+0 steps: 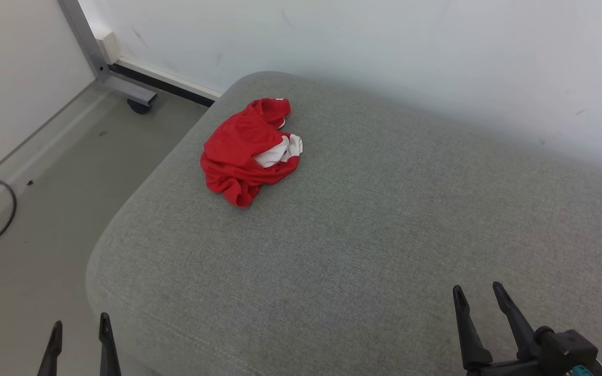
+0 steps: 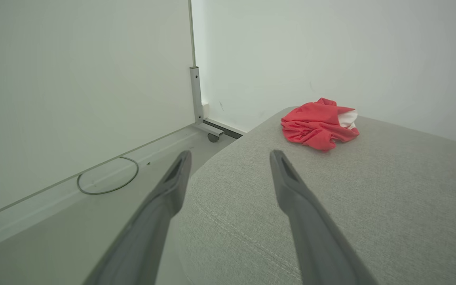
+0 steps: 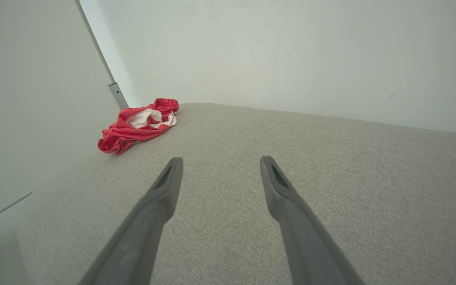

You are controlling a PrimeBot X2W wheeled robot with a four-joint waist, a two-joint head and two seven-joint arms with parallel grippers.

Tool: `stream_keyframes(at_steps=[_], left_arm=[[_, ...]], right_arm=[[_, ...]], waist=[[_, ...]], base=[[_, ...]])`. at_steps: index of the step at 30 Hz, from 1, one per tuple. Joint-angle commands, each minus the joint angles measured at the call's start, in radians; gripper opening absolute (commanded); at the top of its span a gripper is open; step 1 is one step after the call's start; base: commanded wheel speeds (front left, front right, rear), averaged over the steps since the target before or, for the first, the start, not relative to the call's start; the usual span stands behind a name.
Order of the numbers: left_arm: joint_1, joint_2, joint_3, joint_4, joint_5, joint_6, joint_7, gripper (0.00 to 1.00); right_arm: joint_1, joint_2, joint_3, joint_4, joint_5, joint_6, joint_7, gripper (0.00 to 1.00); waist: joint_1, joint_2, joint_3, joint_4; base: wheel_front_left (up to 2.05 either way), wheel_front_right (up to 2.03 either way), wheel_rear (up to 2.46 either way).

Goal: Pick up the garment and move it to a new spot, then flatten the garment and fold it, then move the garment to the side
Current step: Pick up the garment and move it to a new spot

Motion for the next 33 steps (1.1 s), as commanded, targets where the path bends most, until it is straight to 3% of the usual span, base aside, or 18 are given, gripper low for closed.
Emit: stream_keyframes(at_steps=[1, 6, 11, 23, 33], left_arm=[[0.016, -0.003, 0.005, -0.005, -0.004, 0.003, -0.006, 1.0], [0.005, -0.003, 0.007, -0.007, -0.008, 0.008, -0.009, 1.0], [-0.065, 0.013, -0.003, 0.015, -0.023, -0.014, 0.002, 1.0], [-0.414, 0.08, 0.059, 0.05, -0.098, -0.028, 0.015, 1.0], [-0.727, 0.234, 0.145, 0.106, -0.14, -0.021, 0.092, 1.0]], right_arm=[[-0.01, -0.007, 0.004, 0.002, 0.001, 0.0, 0.003, 1.0], [-0.017, -0.011, 0.005, 0.005, 0.002, 0.0, 0.001, 1.0], [-0.009, -0.013, -0.028, -0.016, -0.009, 0.0, 0.0, 1.0], [-0.129, -0.075, -0.063, -0.115, -0.029, 0.0, 0.041, 1.0], [-0.234, -0.093, -0.098, -0.15, -0.021, 0.0, 0.012, 1.0]], waist=[[-0.0001, -0.0001, 0.006, 0.005], [-0.0001, -0.0001, 0.01, 0.004], [-0.0001, -0.0001, 0.031, -0.018], [-0.0001, -0.0001, 0.258, -0.261], [-0.0001, -0.0001, 0.465, -0.489]], base=[[0.0, 0.0, 0.0], [0.0, 0.0, 0.0], [0.0, 0.0, 0.0], [0.0, 0.0, 0.0], [0.0, 0.0, 0.0]])
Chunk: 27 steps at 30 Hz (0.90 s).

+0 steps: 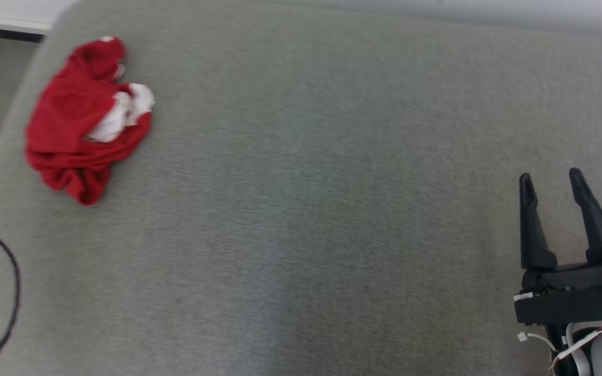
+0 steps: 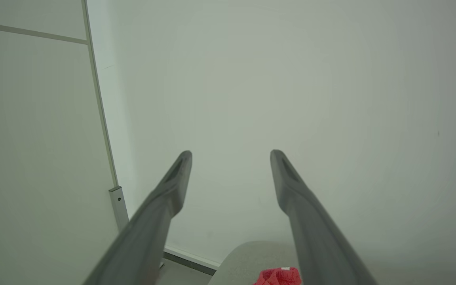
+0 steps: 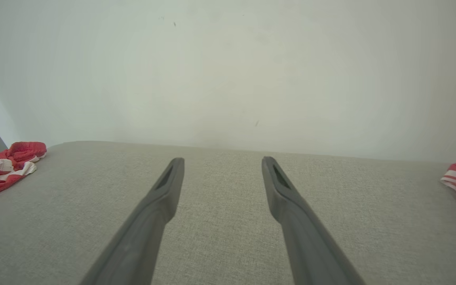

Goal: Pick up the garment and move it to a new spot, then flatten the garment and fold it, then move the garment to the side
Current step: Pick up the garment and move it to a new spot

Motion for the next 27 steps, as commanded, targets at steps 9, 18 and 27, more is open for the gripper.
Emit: stream_keyframes(at_steps=[9, 18, 27], left_arm=[[-0.142, 0.104, -0.005, 0.127, -0.003, -0.014, 0.104, 1.0], [-0.167, 0.156, -0.016, 0.32, -0.029, -0.025, 0.241, 1.0], [-0.197, 0.197, -0.037, 0.496, -0.073, -0.021, 0.509, 1.0]], right_arm=[[-0.057, 0.012, -0.007, -0.025, 0.009, 0.0, -0.033, 1.0], [-0.066, 0.02, -0.004, -0.014, 0.005, 0.0, -0.043, 1.0], [-0.045, 0.014, -0.005, -0.018, 0.009, 0.0, -0.038, 1.0]], waist=[[-0.0002, -0.0001, 0.291, -0.284], [-0.0002, -0.0001, 0.271, -0.306], [-0.0002, -0.0001, 0.228, -0.331]], base=[[0.0, 0.0, 0.0], [0.0, 0.0, 0.0], [0.0, 0.0, 0.0]])
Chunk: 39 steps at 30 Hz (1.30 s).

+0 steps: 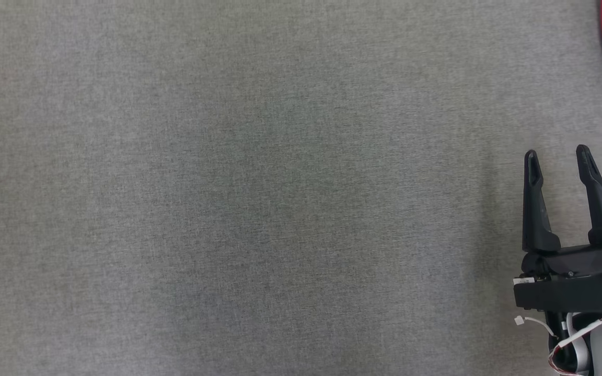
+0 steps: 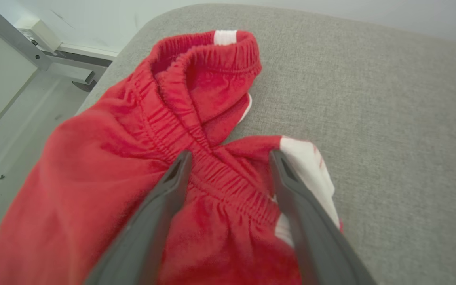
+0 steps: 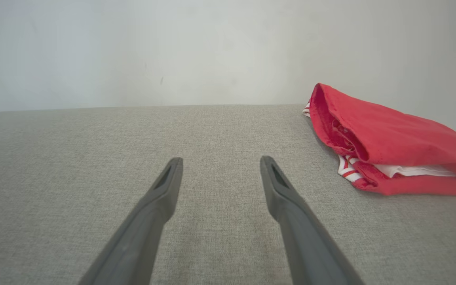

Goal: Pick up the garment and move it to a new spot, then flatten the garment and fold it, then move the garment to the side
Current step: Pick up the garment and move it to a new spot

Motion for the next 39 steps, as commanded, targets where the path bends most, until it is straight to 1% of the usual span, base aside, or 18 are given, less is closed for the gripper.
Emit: stream_keyframes(at_steps=[1, 4, 8, 9, 10, 14, 15, 16, 19, 24, 28, 31, 34, 37, 39], left_arm=[[-0.009, 0.01, -0.01, 0.036, -0.008, 0.011, 0.064, 1.0], [-0.022, 0.014, -0.023, 0.073, -0.019, 0.017, 0.164, 1.0], [-0.032, 0.019, -0.027, 0.086, -0.022, 0.034, 0.205, 1.0], [-0.034, 0.021, -0.028, 0.087, -0.02, 0.037, 0.211, 0.37], [-0.035, 0.021, -0.029, 0.088, -0.019, 0.042, 0.21, 0.0], [-0.049, 0.017, -0.028, 0.067, -0.008, 0.052, 0.134, 0.0], [-0.056, 0.002, -0.012, 0.065, -0.032, 0.049, 0.108, 0.0], [-0.058, -0.005, -0.01, 0.065, -0.032, 0.039, 0.093, 0.0], [-0.073, -0.004, -0.017, 0.045, -0.019, 0.035, 0.022, 0.0], [-0.11, -0.017, -0.039, -0.007, 0.001, 0.016, -0.083, 0.0], [-0.144, -0.027, -0.074, -0.08, 0.024, 0.002, -0.137, 0.0], [-0.172, -0.045, -0.114, -0.15, 0.048, -0.002, -0.154, 0.0], [-0.204, -0.075, -0.157, -0.226, 0.061, -0.008, -0.14, 0.0], [-0.234, -0.117, -0.209, -0.299, 0.063, -0.017, -0.12, 0.0], [-0.253, -0.155, -0.241, -0.344, 0.055, -0.019, -0.106, 0.0]], right_arm=[[0.01, 0.001, -0.001, -0.004, 0.001, 0.0, 0.0, 1.0], [0.012, 0.003, 0.002, -0.003, 0.001, 0.0, 0.002, 1.0], [0.012, 0.003, 0.003, -0.001, 0.003, 0.0, 0.005, 1.0], [0.012, 0.004, 0.005, 0.0, 0.003, 0.0, 0.006, 1.0], [0.013, 0.006, 0.005, -0.002, 0.001, 0.0, 0.007, 1.0], [0.02, 0.008, -0.001, -0.004, -0.003, 0.0, 0.008, 1.0], [0.022, 0.008, -0.004, -0.003, -0.005, 0.0, 0.007, 1.0], [0.023, 0.008, -0.006, -0.002, -0.005, 0.0, 0.006, 1.0], [0.024, 0.006, -0.003, 0.008, -0.001, 0.0, 0.0, 1.0], [0.036, 0.016, 0.005, 0.03, -0.005, 0.0, -0.007, 1.0], [0.043, 0.024, 0.01, 0.049, 0.001, 0.0, -0.014, 1.0], [0.044, 0.032, 0.015, 0.074, 0.011, 0.0, -0.024, 1.0], [0.046, 0.044, 0.025, 0.105, 0.02, 0.0, -0.038, 1.0], [0.054, 0.056, 0.03, 0.134, 0.03, 0.0, -0.056, 1.0], [0.058, 0.064, 0.034, 0.156, 0.037, 0.0, -0.068, 1.0]], waist=[[0.0001, -0.0002, -0.012, -0.009], [0.0001, -0.0002, -0.02, -0.015], [0.0001, -0.0002, -0.027, -0.019], [0.0001, -0.0002, -0.03, -0.021], [0.0001, -0.0002, -0.033, -0.022], [0.0001, -0.0002, -0.051, -0.023], [0.0001, -0.0002, -0.057, -0.02], [0.0001, -0.0002, -0.062, -0.019], [0.0001, -0.0002, -0.087, -0.012], [0.0001, -0.0002, -0.147, 0.0], [0.0001, -0.0002, -0.194, -0.003], [0.0001, -0.0002, -0.225, -0.016], [0.0001, -0.0002, -0.252, -0.042], [0.0001, -0.0002, -0.275, -0.074], [0.0001, -0.0002, -0.288, -0.098]], base=[[0.0, 0.0, 0.0], [0.0, 0.0, 0.0], [0.0, 0.0, 0.0], [0.0, 0.0, 0.0], [0.0, 0.0, 0.0], [0.0, 0.0, 0.0], [0.0, 0.0, 0.0], [0.0, 0.0, 0.0], [0.0, 0.0, 0.0], [0.0, 0.0, 0.0], [0.0, 0.0, 0.0], [0.0, 0.0, 0.0], [0.0, 0.0, 0.0], [0.0, 0.0, 0.0], [0.0, 0.0, 0.0]])
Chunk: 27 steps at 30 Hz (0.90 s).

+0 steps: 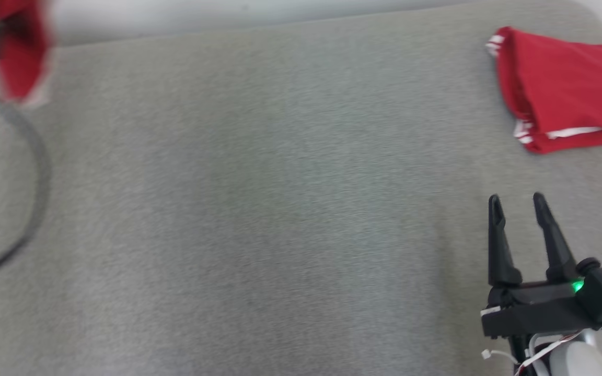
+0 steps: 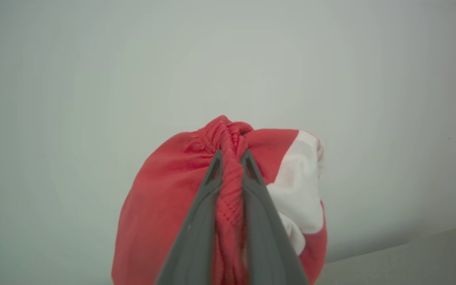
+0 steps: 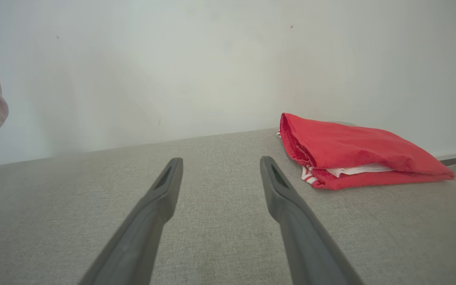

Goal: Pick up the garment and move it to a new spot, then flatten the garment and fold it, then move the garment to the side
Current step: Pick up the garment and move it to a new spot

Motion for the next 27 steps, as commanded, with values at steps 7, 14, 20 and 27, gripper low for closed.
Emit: stream_keyframes(at_steps=[7, 14, 20, 27], left_arm=[[-0.041, -0.159, -0.144, -0.118, -0.005, -0.006, 0.047, 0.0], [0.002, -0.281, -0.239, -0.116, -0.019, 0.002, 0.04, 0.0], [0.128, -0.345, -0.302, -0.119, -0.06, 0.043, -0.001, 0.0], [0.344, -0.331, -0.272, -0.12, -0.096, 0.112, -0.066, 0.0]], right_arm=[[0.019, 0.019, 0.012, 0.063, 0.021, 0.0, -0.035, 1.0], [0.026, 0.023, 0.017, 0.09, 0.025, 0.0, -0.048, 1.0], [0.031, 0.026, 0.013, 0.098, 0.028, 0.0, -0.054, 1.0], [0.023, 0.026, 0.0, 0.104, 0.03, 0.0, -0.059, 1.0]], waist=[[0.0001, 0.0, -0.069, -0.134], [0.0001, 0.0, -0.09, -0.191], [0.0001, 0.0, -0.086, -0.21], [0.0001, 0.0, -0.057, -0.179]], base=[[0.0, 0.0, 0.0], [0.0, 0.0, 0.0], [0.0, 0.0, 0.0], [0.0, 0.0, 0.0]])
